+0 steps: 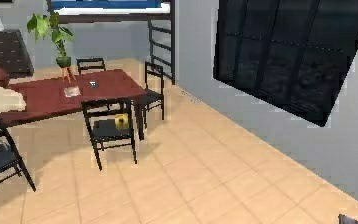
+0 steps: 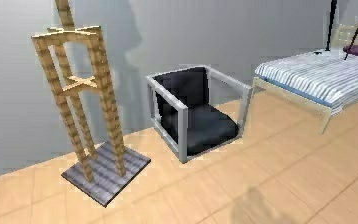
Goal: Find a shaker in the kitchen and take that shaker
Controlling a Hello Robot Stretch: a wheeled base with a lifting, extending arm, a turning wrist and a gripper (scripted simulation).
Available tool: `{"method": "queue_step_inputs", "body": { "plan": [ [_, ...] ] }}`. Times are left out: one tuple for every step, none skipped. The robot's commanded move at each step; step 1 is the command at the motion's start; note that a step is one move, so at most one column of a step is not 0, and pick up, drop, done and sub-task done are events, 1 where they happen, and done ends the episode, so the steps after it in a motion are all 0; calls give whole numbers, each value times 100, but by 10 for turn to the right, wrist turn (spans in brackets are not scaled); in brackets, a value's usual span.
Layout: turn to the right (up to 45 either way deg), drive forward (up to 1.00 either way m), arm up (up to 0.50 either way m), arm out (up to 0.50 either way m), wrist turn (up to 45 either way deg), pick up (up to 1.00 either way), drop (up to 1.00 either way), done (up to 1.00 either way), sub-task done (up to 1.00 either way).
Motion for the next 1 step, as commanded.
{"method": "queue_step_inputs", "body": {
  "plan": [
    [-450,0,0,0,0,0,0,0,0]
  ]
}}
